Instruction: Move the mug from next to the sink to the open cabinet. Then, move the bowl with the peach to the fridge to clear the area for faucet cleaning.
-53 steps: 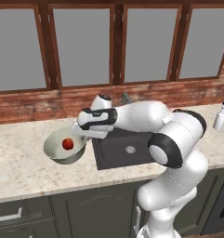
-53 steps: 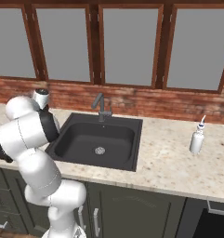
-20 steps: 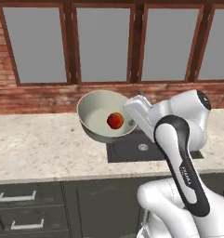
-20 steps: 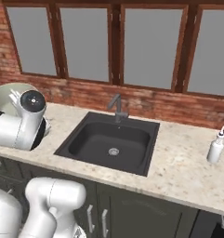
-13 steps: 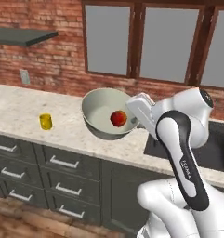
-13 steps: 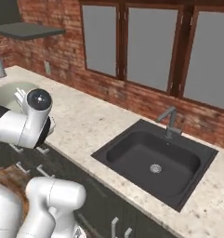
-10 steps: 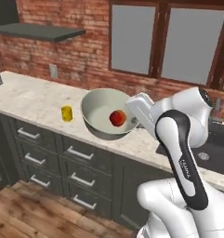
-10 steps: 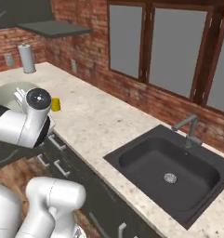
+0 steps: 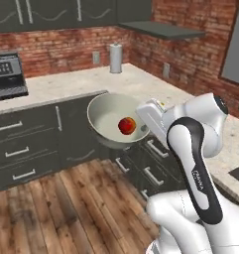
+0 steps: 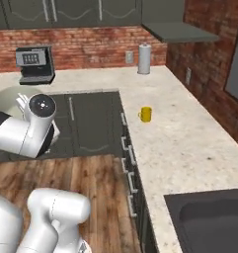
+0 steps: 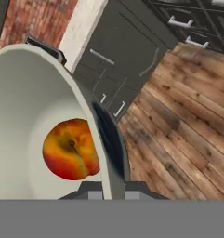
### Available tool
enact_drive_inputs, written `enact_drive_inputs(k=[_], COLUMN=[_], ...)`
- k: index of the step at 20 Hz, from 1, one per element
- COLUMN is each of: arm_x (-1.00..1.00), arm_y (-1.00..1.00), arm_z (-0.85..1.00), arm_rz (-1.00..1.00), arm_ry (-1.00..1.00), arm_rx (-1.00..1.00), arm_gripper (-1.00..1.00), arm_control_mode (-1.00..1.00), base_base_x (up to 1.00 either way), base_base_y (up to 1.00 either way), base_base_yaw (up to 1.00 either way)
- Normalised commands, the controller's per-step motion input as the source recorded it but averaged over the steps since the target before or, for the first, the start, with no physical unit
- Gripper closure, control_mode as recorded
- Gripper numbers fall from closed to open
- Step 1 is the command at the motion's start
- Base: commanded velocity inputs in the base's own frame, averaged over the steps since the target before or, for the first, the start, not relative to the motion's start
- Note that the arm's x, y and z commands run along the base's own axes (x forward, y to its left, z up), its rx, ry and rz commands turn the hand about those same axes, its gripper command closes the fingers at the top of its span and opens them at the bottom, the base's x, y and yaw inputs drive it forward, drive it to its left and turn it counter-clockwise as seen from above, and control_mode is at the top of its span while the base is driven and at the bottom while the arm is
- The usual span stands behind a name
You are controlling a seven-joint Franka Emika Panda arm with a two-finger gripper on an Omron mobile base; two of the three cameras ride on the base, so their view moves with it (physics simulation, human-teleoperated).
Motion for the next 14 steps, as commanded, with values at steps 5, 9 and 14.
enact_drive_inputs(k=[5,9,14], arm_x=[0.0,0.0,0.0], arm_y=[0.0,0.0,0.0], arm_z=[0.0,0.0,0.0], arm_rz=[0.0,0.0,0.0], arm_ry=[0.0,0.0,0.0], arm_rx=[0.0,0.0,0.0], arm_gripper=[1.0,1.0,1.0], arm_control_mode=[1.0,1.0,1.0], base_base_x=[0.0,0.0,-0.02], base_base_y=[0.0,0.01,0.0], base_base_yaw=[0.93,0.95,0.97])
